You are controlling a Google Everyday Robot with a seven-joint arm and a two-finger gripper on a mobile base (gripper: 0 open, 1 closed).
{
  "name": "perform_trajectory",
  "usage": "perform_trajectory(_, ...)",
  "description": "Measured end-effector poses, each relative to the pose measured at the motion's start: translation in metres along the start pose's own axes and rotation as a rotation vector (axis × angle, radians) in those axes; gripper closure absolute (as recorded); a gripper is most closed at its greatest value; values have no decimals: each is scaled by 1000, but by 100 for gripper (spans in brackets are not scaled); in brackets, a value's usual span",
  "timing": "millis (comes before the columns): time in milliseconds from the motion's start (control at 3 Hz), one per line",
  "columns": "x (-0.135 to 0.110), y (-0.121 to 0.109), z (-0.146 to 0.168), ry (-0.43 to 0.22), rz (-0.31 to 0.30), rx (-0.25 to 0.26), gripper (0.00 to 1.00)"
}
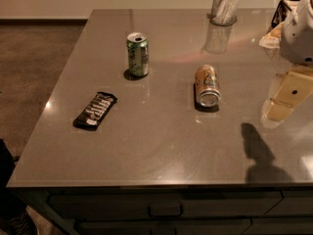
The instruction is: Place orange can upright
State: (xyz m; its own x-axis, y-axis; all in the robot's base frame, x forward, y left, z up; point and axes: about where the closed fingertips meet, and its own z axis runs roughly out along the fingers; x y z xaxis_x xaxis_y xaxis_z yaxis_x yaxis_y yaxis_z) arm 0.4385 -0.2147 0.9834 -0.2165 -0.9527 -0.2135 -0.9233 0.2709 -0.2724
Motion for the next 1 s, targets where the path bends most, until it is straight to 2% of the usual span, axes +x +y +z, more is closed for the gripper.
perform_trajectory(667, 1, -3, -2, -8, 10, -7, 0)
perform_trajectory(1000, -15, -20, 9, -4, 57, -12, 0)
